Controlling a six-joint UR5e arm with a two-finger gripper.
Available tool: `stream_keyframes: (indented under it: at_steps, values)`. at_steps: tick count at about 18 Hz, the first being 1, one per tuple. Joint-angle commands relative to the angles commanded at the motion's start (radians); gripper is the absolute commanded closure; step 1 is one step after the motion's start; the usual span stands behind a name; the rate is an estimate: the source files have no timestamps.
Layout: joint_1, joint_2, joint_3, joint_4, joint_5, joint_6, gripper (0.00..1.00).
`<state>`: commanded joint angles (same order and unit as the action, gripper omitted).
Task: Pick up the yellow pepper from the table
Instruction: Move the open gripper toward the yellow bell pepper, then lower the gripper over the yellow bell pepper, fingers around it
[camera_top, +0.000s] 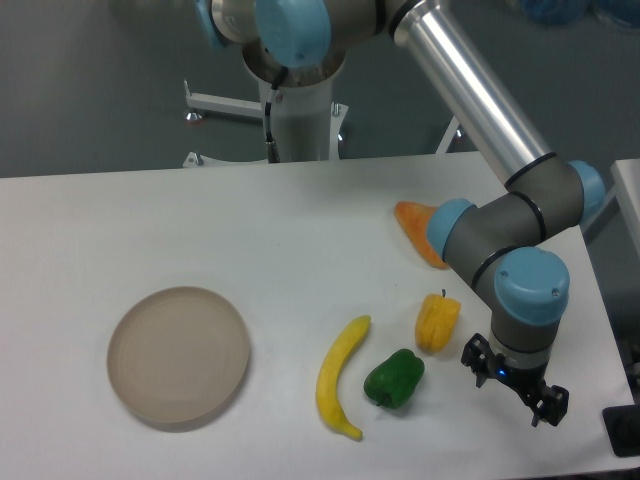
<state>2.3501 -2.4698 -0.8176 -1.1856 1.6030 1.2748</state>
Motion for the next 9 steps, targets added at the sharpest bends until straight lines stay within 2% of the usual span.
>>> stream_keyframes:
  at_steps: [3, 8, 9]
  values:
    - [0.000, 0.038, -0.020, -0.058, -0.002, -0.034, 0.00]
    - [0.002, 0.118, -0.127, -0.129, 0.002, -0.037, 0.00]
    - [0.003, 0.135, -0.146, -0.159, 0.002, -0.038, 0.00]
